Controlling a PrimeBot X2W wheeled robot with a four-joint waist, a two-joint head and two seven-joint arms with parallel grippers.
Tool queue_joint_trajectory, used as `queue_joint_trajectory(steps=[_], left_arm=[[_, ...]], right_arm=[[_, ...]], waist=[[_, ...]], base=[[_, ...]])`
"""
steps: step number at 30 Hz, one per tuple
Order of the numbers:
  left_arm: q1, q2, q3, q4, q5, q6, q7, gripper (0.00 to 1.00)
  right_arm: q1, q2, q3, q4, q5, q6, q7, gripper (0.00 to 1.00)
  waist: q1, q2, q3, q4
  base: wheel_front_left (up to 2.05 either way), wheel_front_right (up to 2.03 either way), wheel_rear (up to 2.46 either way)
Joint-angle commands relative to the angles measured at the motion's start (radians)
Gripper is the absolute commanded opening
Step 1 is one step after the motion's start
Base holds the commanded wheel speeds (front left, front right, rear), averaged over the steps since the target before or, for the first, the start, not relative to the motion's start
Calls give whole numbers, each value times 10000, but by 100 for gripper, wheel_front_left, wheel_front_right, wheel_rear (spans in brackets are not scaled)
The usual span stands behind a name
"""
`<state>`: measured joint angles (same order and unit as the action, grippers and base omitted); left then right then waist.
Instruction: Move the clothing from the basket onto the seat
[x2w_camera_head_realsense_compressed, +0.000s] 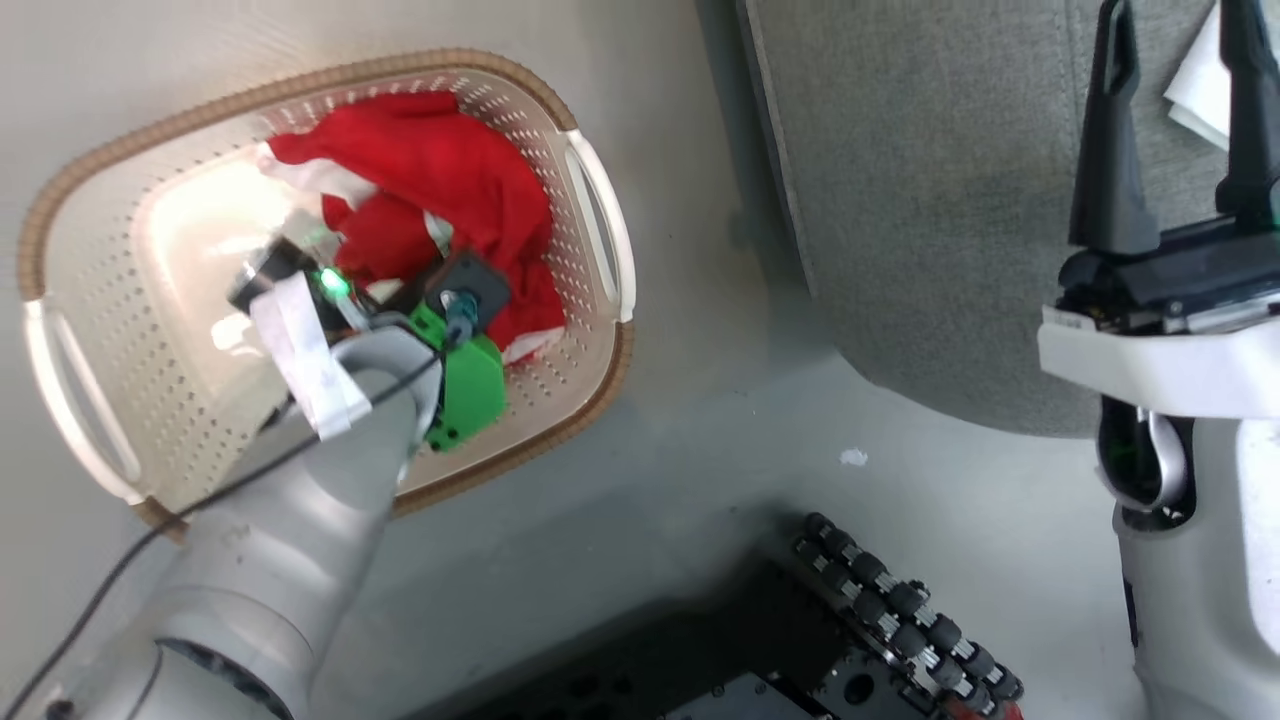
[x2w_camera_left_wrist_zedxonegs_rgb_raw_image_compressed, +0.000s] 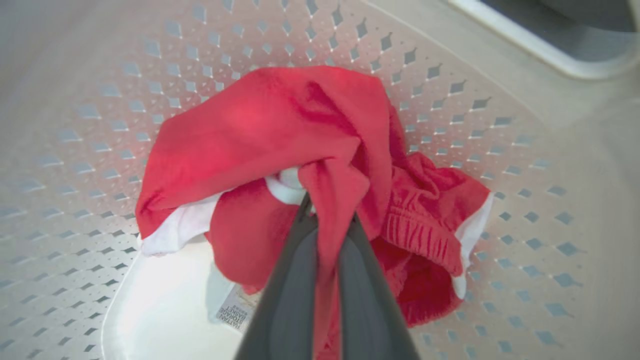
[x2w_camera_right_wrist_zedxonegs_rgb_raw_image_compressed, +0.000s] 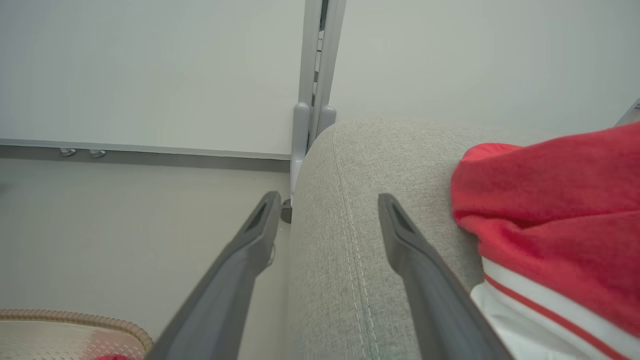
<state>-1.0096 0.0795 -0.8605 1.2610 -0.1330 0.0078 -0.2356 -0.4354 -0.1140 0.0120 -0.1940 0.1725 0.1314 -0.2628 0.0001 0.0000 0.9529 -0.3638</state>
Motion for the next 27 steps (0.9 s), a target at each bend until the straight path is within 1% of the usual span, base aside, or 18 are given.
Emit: queue_joint_trajectory(steps=[1,7,13,18,27], left_arm=[[376,-98,50,-71,-173,-51,-108,0],[1578,-259,364,-593,-815,62,-298,0],[2873,-262,709,-2199,-1205,225,-299,0],[3956,-143,1255,-3538,-1525,268,-301,0],[5479,-135,2015,-5618,-1492,193,-301,0]], right_arm=[[307,-60,-34,115,-66,-14,-29,100],[1160,-206,205,595,-228,-14,-29,100],[2228,-264,297,1046,-363,-14,-27,100],[3085,-370,421,1352,-404,-14,-29,100],[4418,-410,423,1582,-457,-14,-29,100]], waist=[[-1,0,-1517,952],[-1,0,-3416,1472],[-1,0,-5310,1880],[-1,0,-6777,2149],[-1,0,-8771,2585]], base=[[0,0,0],[0,0,0],[0,0,0],[0,0,0],[0,0,0]])
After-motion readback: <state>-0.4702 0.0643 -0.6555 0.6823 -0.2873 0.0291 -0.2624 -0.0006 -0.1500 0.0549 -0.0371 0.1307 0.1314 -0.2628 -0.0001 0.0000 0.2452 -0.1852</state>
